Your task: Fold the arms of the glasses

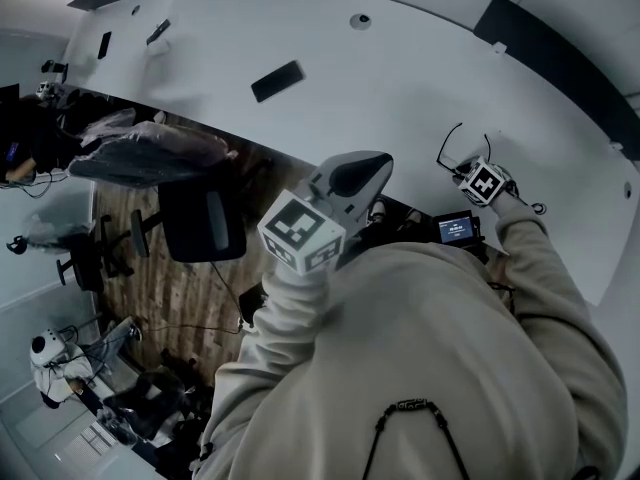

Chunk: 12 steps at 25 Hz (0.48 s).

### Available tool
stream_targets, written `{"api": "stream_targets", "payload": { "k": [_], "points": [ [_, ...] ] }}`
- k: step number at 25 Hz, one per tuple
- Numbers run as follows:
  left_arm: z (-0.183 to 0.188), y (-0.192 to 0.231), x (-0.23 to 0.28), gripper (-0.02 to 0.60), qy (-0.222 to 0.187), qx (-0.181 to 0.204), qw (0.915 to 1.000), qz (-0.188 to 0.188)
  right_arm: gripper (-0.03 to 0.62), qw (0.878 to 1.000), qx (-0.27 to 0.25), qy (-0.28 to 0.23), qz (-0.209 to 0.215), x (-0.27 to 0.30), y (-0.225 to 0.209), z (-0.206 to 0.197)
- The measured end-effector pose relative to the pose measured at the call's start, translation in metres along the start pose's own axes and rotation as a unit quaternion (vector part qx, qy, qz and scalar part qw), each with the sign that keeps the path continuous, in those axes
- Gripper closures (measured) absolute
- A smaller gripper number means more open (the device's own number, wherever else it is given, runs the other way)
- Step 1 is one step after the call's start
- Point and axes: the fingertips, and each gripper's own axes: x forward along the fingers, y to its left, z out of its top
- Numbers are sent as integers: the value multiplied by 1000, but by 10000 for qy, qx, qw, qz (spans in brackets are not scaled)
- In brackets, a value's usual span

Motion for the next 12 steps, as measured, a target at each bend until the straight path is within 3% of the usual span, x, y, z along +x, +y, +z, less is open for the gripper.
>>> {"api": "stream_targets", "payload": {
  "k": [3,12],
  "points": [
    [-5,-1,2,577,47,-44,10000,-31,518,9999,-71,12,-83,0,-3,1],
    [-19,-11,9,576,222,-28,9996,-179,534,9990,-253,-378,-42,-20,4,18]
  ]
}}
